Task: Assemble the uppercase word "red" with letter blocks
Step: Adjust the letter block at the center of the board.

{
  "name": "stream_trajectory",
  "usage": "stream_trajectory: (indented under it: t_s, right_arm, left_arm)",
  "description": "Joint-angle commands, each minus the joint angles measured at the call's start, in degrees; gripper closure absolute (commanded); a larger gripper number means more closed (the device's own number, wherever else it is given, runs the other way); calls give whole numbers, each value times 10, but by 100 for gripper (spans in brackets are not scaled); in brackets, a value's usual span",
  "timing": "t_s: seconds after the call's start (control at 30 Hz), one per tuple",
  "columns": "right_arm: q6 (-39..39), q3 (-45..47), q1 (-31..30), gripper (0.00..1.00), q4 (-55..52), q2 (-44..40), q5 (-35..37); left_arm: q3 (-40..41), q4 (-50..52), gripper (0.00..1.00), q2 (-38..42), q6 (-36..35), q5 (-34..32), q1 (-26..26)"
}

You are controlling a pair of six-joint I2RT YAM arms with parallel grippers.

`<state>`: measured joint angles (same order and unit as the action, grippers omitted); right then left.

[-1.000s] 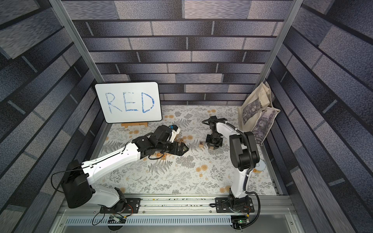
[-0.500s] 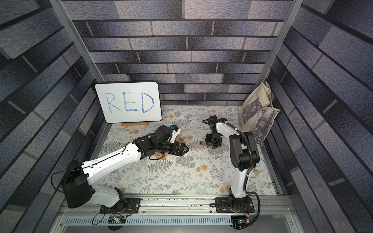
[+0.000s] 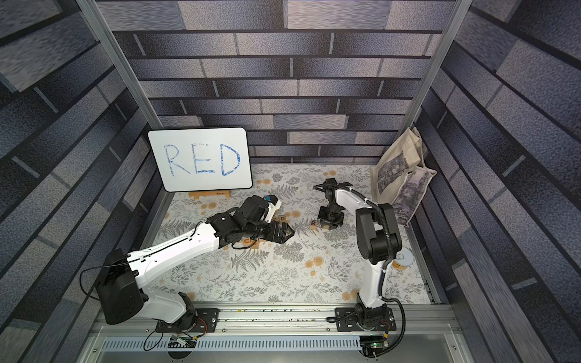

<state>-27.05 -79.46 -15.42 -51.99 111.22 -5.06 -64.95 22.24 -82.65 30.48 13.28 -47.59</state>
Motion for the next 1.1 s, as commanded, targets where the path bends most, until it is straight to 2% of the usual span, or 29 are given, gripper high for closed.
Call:
stream_trajectory:
  t_s: [0.0, 0.43, 0.73, 0.8, 1.0, 1.07]
  right_arm:
    - [-7, -2, -7, 82, 0, 11, -2]
    - [-28, 43, -26, 78, 15, 0, 13]
    - [-26, 33, -26, 57, 2, -4, 32]
    - [-24, 28, -26, 58, -2, -5, 34]
    - [-20, 22, -26, 72, -16, -2, 49]
    - [-19, 24, -26, 73, -15, -3, 48]
  left_arm:
    - [-3, 3, 0, 7, 4, -5, -3]
    - [-3, 0, 0, 2, 6, -2, -1]
    - [1, 0, 0, 3, 6, -1, -1]
    - [1, 0, 0, 4, 7, -1, 0]
    - [2, -1, 0, 6, 8, -3, -1]
    - [3, 0, 0, 6, 9, -2, -1]
